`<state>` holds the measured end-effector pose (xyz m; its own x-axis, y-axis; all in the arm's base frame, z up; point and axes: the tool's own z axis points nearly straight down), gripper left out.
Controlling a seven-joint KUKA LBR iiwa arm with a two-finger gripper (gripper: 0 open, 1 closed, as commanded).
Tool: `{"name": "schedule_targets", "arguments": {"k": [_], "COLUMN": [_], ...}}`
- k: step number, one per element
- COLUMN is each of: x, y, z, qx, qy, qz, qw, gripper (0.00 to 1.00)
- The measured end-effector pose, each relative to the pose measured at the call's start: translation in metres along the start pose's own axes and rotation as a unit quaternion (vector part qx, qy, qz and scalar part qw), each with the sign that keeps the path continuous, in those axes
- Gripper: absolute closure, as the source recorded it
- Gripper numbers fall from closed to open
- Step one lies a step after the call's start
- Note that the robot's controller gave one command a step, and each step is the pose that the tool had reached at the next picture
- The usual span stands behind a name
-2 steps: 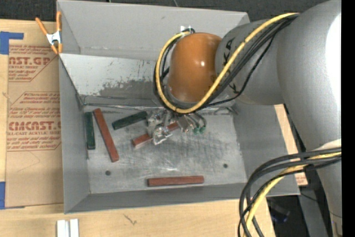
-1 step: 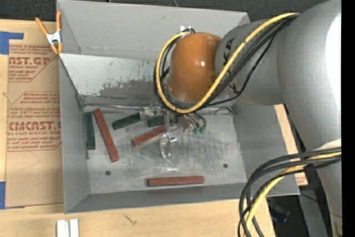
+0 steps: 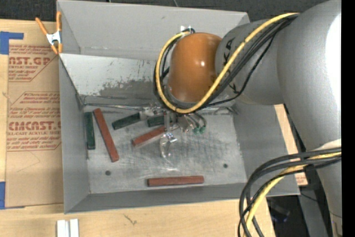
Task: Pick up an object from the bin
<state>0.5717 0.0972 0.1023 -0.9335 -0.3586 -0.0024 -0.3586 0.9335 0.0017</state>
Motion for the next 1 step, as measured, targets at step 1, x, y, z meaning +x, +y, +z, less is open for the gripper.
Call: {"name": "schedule_targets", "arguments": {"k": [1], "x": [-0.0116], "y": [-0.0065], "z": [0.0282], "qx": [0.001], "qy": [0.0015], "qz": [-0.071], "qw": [0.9975], "gripper": [1.00]}}
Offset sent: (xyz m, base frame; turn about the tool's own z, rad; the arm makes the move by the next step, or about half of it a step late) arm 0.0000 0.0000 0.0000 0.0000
